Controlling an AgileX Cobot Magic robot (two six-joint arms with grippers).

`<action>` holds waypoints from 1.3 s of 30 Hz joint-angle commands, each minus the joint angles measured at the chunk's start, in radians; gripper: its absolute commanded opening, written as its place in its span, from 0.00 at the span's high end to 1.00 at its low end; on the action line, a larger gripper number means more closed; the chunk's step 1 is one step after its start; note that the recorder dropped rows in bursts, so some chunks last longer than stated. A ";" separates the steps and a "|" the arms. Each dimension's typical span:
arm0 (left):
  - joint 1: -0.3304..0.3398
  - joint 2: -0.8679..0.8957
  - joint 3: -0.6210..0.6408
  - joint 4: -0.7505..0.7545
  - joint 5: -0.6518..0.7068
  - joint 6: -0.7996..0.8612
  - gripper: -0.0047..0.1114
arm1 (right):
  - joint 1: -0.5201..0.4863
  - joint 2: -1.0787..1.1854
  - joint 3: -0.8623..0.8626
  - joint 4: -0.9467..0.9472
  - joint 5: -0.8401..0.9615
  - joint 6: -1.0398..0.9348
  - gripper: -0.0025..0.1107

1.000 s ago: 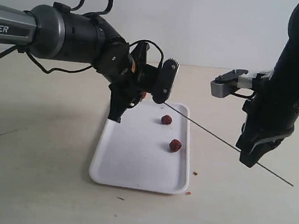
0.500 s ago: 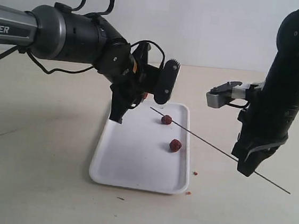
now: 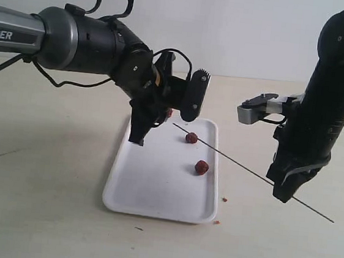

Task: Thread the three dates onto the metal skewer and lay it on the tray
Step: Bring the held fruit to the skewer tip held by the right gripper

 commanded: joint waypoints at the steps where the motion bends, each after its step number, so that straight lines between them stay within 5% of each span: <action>1: -0.003 -0.014 -0.003 -0.017 0.018 -0.010 0.71 | -0.001 0.000 -0.009 -0.003 -0.003 -0.010 0.98; 39: -0.045 0.017 -0.003 -0.019 -0.013 0.031 0.71 | -0.001 0.000 -0.009 0.007 -0.003 -0.010 0.98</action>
